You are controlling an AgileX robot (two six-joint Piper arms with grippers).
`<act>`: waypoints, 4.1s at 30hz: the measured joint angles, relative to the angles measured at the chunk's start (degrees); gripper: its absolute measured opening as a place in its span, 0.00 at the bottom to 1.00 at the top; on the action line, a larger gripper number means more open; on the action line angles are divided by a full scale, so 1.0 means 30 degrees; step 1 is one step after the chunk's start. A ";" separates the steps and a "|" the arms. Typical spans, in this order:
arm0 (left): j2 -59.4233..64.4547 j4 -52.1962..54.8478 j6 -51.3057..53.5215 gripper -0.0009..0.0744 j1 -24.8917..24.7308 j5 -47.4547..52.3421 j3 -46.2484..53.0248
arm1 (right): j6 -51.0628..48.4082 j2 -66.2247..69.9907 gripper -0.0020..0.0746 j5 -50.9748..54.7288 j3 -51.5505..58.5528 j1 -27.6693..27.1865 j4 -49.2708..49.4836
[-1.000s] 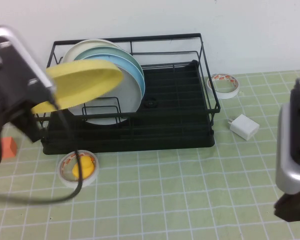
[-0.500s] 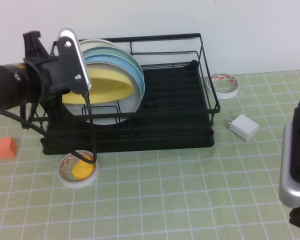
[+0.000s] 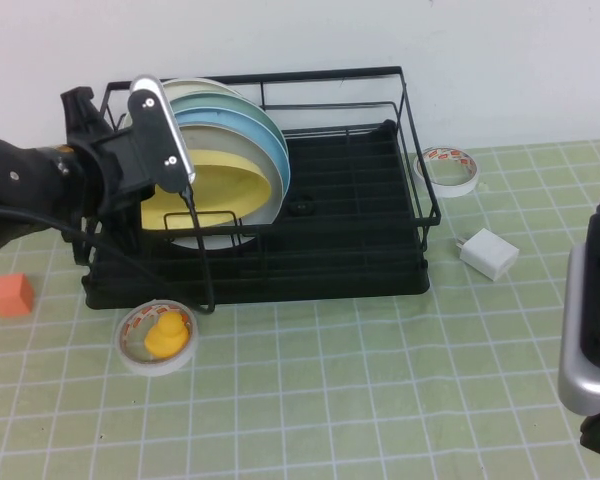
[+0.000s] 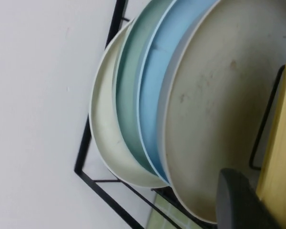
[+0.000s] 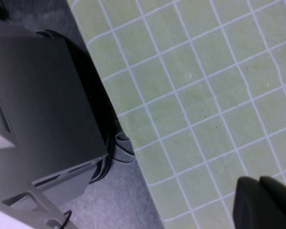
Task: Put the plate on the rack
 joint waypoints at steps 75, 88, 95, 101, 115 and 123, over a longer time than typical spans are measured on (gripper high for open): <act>-2.2846 -2.0367 -0.1774 0.01 -0.3702 -0.8160 1.0353 | 0.7502 -1.3309 0.02 -1.1900 1.4457 0.0000 -0.1317; -2.8595 -2.0367 -0.1292 0.01 -0.3702 -0.8259 1.3719 | 0.7502 -1.3309 0.02 -1.1900 1.4457 0.0000 -0.1317; -3.1082 -2.0367 -0.2426 0.01 -0.2691 -0.9909 1.4148 | 0.7502 -1.3309 0.02 -1.1865 1.4457 0.0000 -0.1277; -3.1082 -2.0406 -0.6218 0.01 -0.0565 -1.0023 1.4843 | 0.7502 -1.3309 0.02 -1.1886 1.4471 0.0000 -0.1277; -3.1082 -2.0538 -0.6846 0.01 0.1497 -0.8077 1.5792 | 0.7502 -1.3309 0.02 -1.1886 1.4471 0.0000 -0.1212; -3.1082 -1.8981 -0.8296 0.01 0.1497 -0.5652 1.6203 | 0.7502 -1.3309 0.02 -1.1886 1.4471 0.0000 -0.1212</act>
